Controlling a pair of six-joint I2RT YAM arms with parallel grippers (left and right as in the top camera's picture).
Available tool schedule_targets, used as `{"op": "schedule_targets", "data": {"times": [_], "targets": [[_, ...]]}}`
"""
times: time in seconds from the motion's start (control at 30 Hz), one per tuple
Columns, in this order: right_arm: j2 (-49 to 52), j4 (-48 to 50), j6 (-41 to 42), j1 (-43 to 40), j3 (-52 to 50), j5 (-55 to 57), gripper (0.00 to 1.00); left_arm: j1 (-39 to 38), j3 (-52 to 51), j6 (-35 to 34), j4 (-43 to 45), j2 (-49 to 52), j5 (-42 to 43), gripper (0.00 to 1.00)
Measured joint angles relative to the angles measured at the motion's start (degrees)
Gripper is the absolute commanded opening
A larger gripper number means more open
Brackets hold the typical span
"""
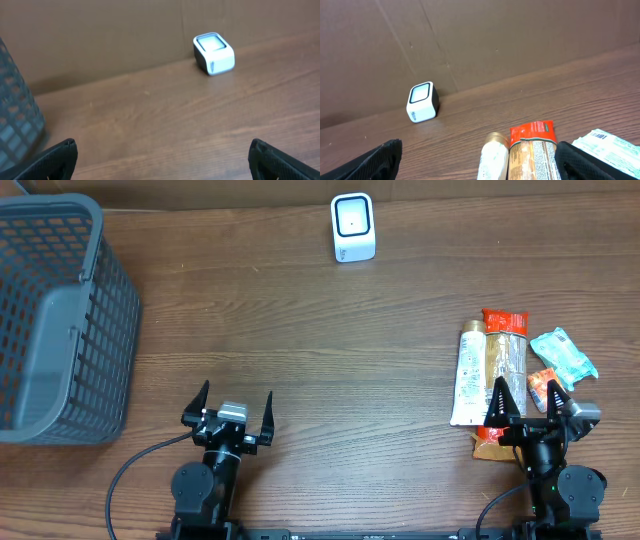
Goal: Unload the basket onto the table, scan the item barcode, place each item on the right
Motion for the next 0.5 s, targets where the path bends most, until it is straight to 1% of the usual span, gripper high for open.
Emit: {"op": "schedule_targets", "data": {"times": [0.07, 0.17, 0.5], "targets": [[0.0, 0.0, 0.0, 0.0, 0.0, 0.0, 1.0, 0.0, -0.7, -0.3, -2.0, -2.3, -0.5, 1.0], [0.0, 0.0, 0.0, 0.0, 0.0, 0.0, 1.0, 0.0, -1.0, -0.8, -2.3, -4.0, -1.1, 1.0], [0.0, 0.0, 0.0, 0.0, 0.0, 0.0, 1.0, 0.0, -1.0, -1.1, -2.3, -4.1, -1.6, 1.0]]}}
